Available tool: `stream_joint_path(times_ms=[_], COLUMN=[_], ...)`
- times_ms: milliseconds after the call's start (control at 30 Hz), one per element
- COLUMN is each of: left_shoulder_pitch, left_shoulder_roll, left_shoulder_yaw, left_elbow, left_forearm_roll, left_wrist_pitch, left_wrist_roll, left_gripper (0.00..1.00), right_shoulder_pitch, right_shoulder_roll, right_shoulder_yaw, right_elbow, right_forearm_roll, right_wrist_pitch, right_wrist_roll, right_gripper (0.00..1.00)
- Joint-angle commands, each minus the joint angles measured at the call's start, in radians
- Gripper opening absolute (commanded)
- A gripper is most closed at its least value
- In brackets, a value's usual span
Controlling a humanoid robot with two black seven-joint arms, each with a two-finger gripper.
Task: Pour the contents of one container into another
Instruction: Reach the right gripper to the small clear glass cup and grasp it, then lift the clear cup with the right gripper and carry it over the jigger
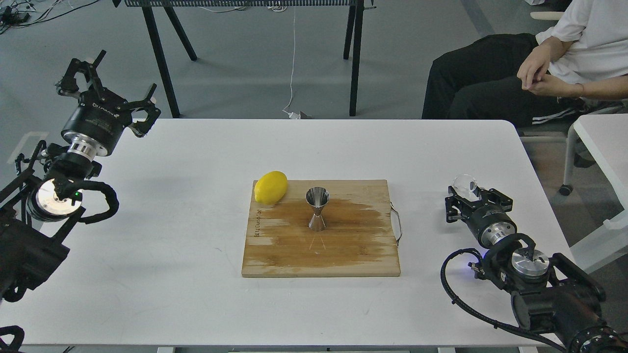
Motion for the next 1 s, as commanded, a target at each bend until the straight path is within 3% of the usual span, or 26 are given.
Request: stream_joint_path(times_ms=[0,234,434,568,968], left_shoulder_pitch=[0.0,0.0,0.0,0.0,0.0], left_shoulder_roll=[0.004,0.012,0.012,0.013,0.019], left_shoulder_yaw=[0.0,-0.003,-0.007,-0.008,-0.008], left_elbow=[0.0,0.0,0.0,0.0,0.0], left_forearm_roll=[0.0,0.0,0.0,0.0,0.0], left_wrist_pitch=[-0.002,-0.002,-0.003,-0.003,-0.003], left_wrist_roll=[0.0,-0.002,-0.003,-0.003,-0.003], left_gripper=[1.0,1.0,1.0,1.0,1.0], right_shoulder_pitch=[-0.041,-0.088,-0.076,-0.068,-0.076], right_shoulder_roll=[-0.01,-0.072,-0.102,-0.093,-0.02], right_shoulder_yaw=[0.001,0.03,0.008,-0.027,-0.16], right_elbow=[0.136,0.484,0.673,0.748,0.849], right_forearm_roll=[-0.001,-0.009,-0.074,-0.235,-0.528], right_wrist_pitch=[-0.009,-0.177,-0.304,-0.369,-0.397], right_wrist_roll=[0.001,0.012,0.015,0.013,0.015], right_gripper=[0.33,0.32,0.32,0.32,0.32])
